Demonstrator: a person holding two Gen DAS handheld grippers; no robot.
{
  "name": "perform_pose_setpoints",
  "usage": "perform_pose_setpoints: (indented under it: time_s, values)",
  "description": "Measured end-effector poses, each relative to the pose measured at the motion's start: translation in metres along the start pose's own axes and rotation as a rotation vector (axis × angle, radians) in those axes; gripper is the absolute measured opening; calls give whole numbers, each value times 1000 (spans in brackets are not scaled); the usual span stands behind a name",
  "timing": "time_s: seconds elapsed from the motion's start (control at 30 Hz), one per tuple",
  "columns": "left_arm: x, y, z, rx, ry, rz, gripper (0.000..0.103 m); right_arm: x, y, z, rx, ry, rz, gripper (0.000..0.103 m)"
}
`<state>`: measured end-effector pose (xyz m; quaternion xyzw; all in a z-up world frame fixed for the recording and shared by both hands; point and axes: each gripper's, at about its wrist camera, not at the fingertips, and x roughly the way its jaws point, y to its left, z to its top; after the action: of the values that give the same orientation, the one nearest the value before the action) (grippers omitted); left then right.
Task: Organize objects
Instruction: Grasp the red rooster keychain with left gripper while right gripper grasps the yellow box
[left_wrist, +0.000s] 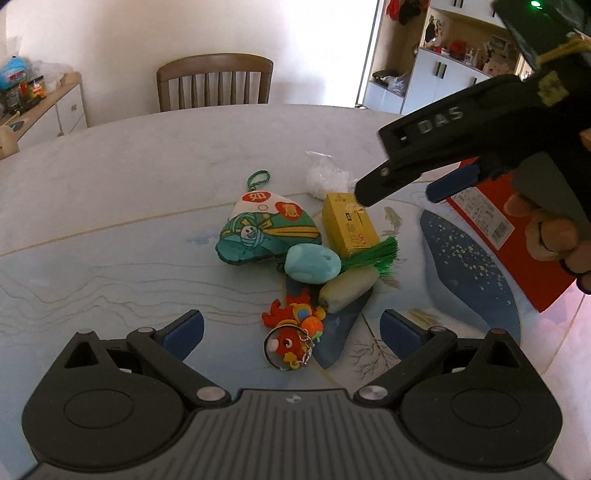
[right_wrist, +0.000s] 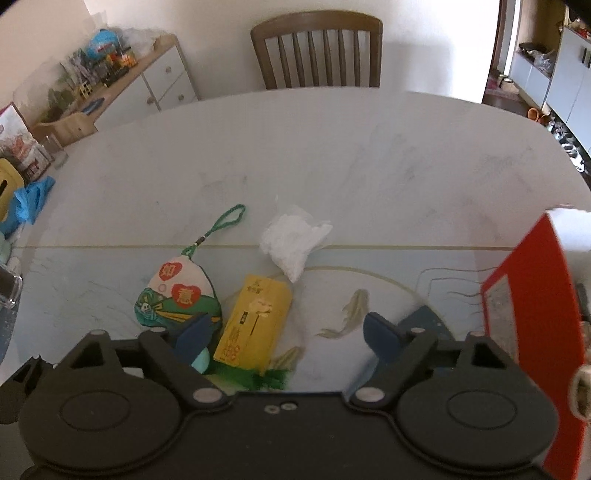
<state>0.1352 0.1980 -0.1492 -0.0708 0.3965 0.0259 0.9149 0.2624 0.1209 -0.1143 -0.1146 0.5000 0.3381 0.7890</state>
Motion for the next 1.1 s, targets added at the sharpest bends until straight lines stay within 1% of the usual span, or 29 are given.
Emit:
perform_pose_setpoints:
  time_s: [0.1, 0.2, 0.27, 0.3, 0.37, 0.47, 0.53, 0.6, 0.67, 0.7, 0.77, 0.8, 0.83, 0.97, 1.1]
  values:
    - [4, 2, -1, -10, 6, 3, 102, 9, 2, 2, 11, 12, -1, 82]
    - [6, 3, -3, -16, 8, 12, 96, 17, 2, 5, 33, 32, 7, 77]
    - [8, 4, -3, -16, 14, 13, 88, 21, 4, 8, 37, 41, -5, 77]
    - [9, 5, -1, -18, 21, 12, 85, 23, 4, 8, 38, 44, -11, 75]
    - [11, 5, -2, -18, 29, 9, 77, 27, 5, 9, 44, 56, -12, 73]
    - [11, 5, -2, -13, 29, 7, 70, 31, 6, 8, 43, 68, -15, 70]
    - [11, 5, -2, -12, 27, -5, 68, 34, 7, 8, 36, 73, -18, 68]
    - [11, 5, -2, -9, 24, -5, 63, 36, 8, 8, 37, 80, -14, 64]
    - [11, 2, -2, 15, 24, 4, 51, 38, 9, 8, 37, 88, -8, 60]
    - [11, 0, -2, 25, 24, 5, 49, 39, 10, 8, 34, 93, -5, 59]
    - [11, -2, -2, 37, 26, -2, 41, 40, 11, 8, 27, 101, -5, 56]
    - [11, -3, -2, 40, 28, -6, 39, 41, 12, 7, 26, 103, -4, 53]
    - [11, -3, -2, 39, 29, -9, 39, 41, 12, 7, 26, 104, 1, 52]
    - [10, -3, -2, 35, 32, -8, 38, 38, 12, 7, 32, 109, 34, 34]
    - [8, -3, -2, 30, 42, -1, 38, 33, 8, 5, 40, 111, 51, 29]
